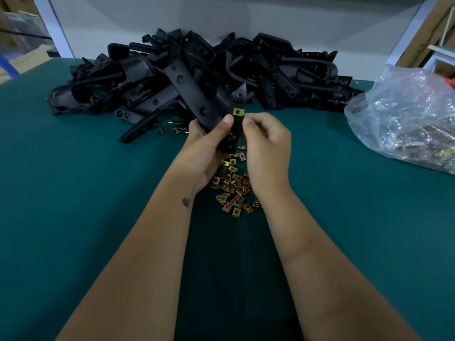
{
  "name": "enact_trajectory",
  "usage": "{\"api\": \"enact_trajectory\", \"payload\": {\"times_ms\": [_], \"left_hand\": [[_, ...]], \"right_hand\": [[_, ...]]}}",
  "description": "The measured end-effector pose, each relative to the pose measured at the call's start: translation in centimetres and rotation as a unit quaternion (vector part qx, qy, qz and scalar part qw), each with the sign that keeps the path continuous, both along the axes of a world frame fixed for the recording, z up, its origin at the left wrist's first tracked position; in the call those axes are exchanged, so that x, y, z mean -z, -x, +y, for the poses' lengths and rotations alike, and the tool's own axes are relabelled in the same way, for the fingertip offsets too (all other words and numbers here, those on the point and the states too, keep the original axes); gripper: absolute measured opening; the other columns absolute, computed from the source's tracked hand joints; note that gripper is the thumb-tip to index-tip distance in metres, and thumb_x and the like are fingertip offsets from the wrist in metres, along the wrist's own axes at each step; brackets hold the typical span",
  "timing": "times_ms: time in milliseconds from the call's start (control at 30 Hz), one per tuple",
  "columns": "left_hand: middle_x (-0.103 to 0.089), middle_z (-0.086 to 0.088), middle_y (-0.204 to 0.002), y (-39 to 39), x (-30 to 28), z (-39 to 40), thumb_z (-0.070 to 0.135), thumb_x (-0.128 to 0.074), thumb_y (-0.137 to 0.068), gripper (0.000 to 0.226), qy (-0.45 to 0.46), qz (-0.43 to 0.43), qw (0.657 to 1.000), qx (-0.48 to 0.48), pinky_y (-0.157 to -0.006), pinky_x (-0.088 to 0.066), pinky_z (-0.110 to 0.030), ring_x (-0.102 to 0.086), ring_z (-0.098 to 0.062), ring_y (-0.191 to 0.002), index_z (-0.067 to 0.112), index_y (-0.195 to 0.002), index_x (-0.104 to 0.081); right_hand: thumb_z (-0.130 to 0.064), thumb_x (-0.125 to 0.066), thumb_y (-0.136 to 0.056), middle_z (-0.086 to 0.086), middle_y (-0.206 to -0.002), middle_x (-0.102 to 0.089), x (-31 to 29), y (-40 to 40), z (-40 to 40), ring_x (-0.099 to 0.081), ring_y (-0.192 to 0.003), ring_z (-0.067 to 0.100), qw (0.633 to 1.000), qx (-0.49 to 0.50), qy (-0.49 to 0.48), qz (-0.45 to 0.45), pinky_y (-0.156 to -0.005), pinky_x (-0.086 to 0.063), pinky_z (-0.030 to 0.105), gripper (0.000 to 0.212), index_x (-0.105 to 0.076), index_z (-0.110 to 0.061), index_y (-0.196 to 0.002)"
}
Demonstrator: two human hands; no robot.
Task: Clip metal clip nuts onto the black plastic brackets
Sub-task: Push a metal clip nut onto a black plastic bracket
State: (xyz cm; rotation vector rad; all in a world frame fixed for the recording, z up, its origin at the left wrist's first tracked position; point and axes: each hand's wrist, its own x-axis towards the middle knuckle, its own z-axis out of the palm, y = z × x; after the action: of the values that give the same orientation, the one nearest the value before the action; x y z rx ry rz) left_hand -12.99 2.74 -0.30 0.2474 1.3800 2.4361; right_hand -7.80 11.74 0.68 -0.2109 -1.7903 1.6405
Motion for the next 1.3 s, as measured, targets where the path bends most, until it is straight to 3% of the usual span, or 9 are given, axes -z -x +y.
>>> {"api": "enact_trajectory", "payload": {"times_ms": [167, 433, 567, 700, 833, 967, 1033, 1200, 1300], "left_hand": [[-0.059, -0.006, -0.128, -0.1, 0.0, -0.6, 0.019, -0.065, -0.094, 0.035, 0.071, 0.094, 0.993, 0.004, -0.102, -0.051, -0.046, -0.060, -0.025, -0.123, 0.015, -0.116, -0.038], [-0.059, -0.004, -0.123, 0.1, 0.5, -0.4, 0.013, -0.065, -0.095, 0.035, 0.022, 0.065, 0.997, -0.029, -0.099, -0.053, -0.041, -0.062, -0.021, -0.119, 0.016, -0.116, -0.038], [-0.063, -0.008, -0.119, 0.7, 0.3, -0.4, 0.010, -0.068, -0.093, 0.042, -0.037, -0.019, 0.996, -0.082, -0.081, -0.059, -0.032, -0.070, -0.017, -0.100, 0.011, -0.125, -0.041], [-0.066, -0.007, -0.110, 1.2, 0.2, -0.7, 0.009, -0.066, -0.093, 0.053, -0.085, -0.084, 0.985, -0.127, -0.063, -0.055, -0.023, -0.069, -0.014, -0.085, 0.005, -0.140, -0.043], [-0.065, -0.004, -0.102, 1.4, 0.2, -0.9, 0.010, -0.065, -0.093, 0.055, -0.086, -0.108, 0.980, -0.140, -0.053, -0.052, -0.019, -0.064, -0.013, -0.082, 0.006, -0.143, -0.043], [-0.065, -0.003, -0.095, 1.5, 0.2, -0.9, 0.010, -0.066, -0.092, 0.047, -0.091, -0.126, 0.979, -0.135, -0.050, -0.050, -0.020, -0.063, -0.012, -0.073, 0.009, -0.135, -0.047], [-0.065, -0.003, -0.094, 1.5, 0.3, -0.9, 0.009, -0.065, -0.092, 0.037, -0.096, -0.125, 0.980, -0.124, -0.050, -0.050, -0.020, -0.063, -0.012, -0.070, 0.011, -0.124, -0.048], [-0.065, 0.000, -0.081, 1.2, 0.0, -0.8, 0.004, -0.061, -0.091, 0.024, -0.095, -0.109, 0.984, -0.100, -0.051, -0.048, -0.019, -0.061, -0.009, -0.062, 0.011, -0.109, -0.047], [-0.064, 0.003, -0.068, 1.0, -0.2, -0.8, 0.003, -0.055, -0.092, 0.010, -0.069, -0.103, 0.990, -0.071, -0.059, -0.047, -0.023, -0.056, -0.012, -0.067, 0.012, -0.088, -0.051]], "right_hand": [[-0.021, -0.053, -0.086, -0.006, -0.078, -0.058, 0.1, -0.4, -0.4, -0.054, -0.074, 0.009, 0.980, 0.081, -0.182, 0.004, -0.068, -0.041, 0.025, 0.014, -0.062, -0.010, -0.087], [-0.018, -0.052, -0.092, -0.011, -0.080, -0.057, 0.0, 0.0, 0.4, -0.054, -0.076, 0.008, 0.970, 0.036, -0.235, -0.047, -0.067, -0.041, 0.024, 0.013, -0.064, -0.014, -0.095], [-0.017, -0.048, -0.092, -0.009, -0.105, -0.067, 0.4, -0.1, 0.9, -0.061, -0.096, 0.008, 0.956, 0.018, -0.276, -0.096, -0.082, -0.050, 0.029, 0.027, -0.068, -0.019, -0.110], [-0.017, -0.049, -0.087, -0.009, -0.093, -0.064, 1.2, -0.1, 2.0, -0.058, -0.079, 0.013, 0.913, -0.033, -0.344, -0.215, -0.064, -0.043, 0.030, 0.025, -0.071, -0.024, -0.097], [-0.016, -0.055, -0.086, -0.002, -0.107, -0.054, 1.7, 0.2, 2.0, -0.053, -0.095, 0.018, 0.869, -0.072, -0.414, -0.260, -0.074, -0.048, 0.034, 0.029, -0.070, -0.023, -0.110], [-0.014, -0.060, -0.088, 0.002, -0.109, -0.056, 1.8, 0.5, 2.5, -0.055, -0.101, 0.021, 0.878, -0.082, -0.402, -0.247, -0.085, -0.051, 0.039, 0.028, -0.072, -0.020, -0.114], [-0.013, -0.062, -0.088, 0.002, -0.110, -0.059, 1.9, 0.6, 2.8, -0.057, -0.101, 0.018, 0.885, -0.082, -0.392, -0.239, -0.087, -0.050, 0.033, 0.025, -0.073, -0.018, -0.110], [-0.015, -0.072, -0.085, -0.016, -0.080, -0.059, 2.2, 1.0, 3.1, -0.054, -0.070, 0.000, 0.926, -0.058, -0.305, -0.217, -0.059, -0.041, 0.015, 0.017, -0.061, -0.028, -0.084], [-0.013, -0.072, -0.086, -0.013, -0.078, -0.062, 1.9, 1.1, 3.3, -0.058, -0.069, 0.000, 0.963, -0.054, -0.193, -0.180, -0.059, -0.043, 0.006, 0.016, -0.063, -0.026, -0.087]]}}
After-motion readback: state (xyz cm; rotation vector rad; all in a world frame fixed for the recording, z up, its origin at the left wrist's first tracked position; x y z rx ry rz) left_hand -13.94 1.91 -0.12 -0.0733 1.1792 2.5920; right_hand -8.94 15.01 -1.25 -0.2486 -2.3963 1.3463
